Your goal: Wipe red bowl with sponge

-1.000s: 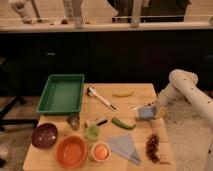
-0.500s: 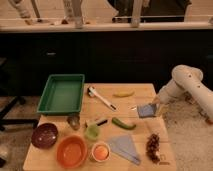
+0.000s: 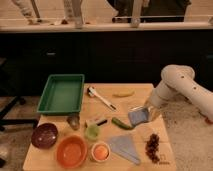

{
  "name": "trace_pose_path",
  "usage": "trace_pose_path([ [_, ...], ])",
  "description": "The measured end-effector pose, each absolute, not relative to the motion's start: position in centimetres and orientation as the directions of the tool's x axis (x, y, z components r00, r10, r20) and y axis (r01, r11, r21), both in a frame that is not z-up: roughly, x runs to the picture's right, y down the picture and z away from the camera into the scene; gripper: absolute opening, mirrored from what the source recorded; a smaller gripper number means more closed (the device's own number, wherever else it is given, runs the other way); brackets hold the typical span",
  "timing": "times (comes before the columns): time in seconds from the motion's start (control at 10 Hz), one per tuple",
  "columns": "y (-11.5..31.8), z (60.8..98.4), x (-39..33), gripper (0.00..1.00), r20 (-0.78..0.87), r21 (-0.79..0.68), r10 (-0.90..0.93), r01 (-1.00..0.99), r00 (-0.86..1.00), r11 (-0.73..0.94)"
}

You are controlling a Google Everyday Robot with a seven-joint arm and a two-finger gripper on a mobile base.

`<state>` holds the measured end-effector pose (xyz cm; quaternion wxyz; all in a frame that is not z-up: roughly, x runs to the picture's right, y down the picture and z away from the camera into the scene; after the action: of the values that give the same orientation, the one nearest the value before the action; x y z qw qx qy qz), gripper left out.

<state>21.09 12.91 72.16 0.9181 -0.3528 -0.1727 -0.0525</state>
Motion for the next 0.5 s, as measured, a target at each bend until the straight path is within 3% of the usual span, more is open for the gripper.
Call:
trace_pose_path([
  [0.5, 14.6, 68.9, 18.2, 0.00, 0.422, -0.602, -0.034, 0.308, 0.906, 0.737],
])
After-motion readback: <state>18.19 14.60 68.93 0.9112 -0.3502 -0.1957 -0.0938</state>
